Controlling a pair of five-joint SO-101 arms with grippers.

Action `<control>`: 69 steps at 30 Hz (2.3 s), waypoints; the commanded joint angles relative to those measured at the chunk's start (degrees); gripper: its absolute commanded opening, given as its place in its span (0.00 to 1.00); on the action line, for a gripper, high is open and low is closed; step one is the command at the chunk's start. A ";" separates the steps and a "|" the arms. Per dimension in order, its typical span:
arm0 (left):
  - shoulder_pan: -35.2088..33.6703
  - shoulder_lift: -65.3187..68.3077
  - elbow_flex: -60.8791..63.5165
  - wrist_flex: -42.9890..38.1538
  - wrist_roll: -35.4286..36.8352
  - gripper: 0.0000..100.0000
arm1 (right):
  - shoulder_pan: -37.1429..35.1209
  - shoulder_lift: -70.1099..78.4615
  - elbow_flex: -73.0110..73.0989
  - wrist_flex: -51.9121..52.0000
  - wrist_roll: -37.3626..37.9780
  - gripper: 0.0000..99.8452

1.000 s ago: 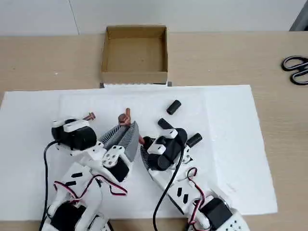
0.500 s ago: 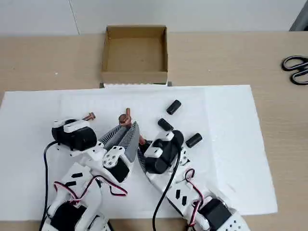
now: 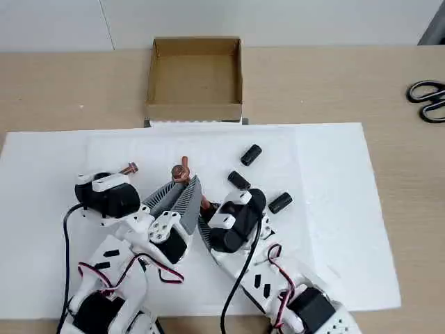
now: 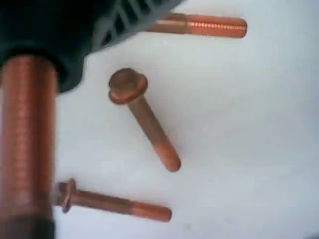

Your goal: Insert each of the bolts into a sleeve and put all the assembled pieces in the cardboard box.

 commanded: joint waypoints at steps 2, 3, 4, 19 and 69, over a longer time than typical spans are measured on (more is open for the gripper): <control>0.09 -0.79 -0.31 -1.76 -0.09 0.00 | -0.40 -0.57 -3.25 -1.10 -0.09 0.00; 0.09 -0.70 -0.31 -1.67 -0.09 0.00 | -0.40 -0.57 -3.25 -1.10 -0.09 0.00; 0.00 -0.70 -0.31 -1.67 -0.09 0.00 | -0.40 -0.57 -3.16 -1.19 -0.09 0.00; 8.88 -0.70 1.89 9.49 -3.87 0.00 | -0.40 -0.57 -3.25 -1.54 -0.09 0.00; -1.32 -0.70 -6.29 12.84 -16.44 0.01 | 0.04 -0.57 -2.81 -1.54 -0.09 0.00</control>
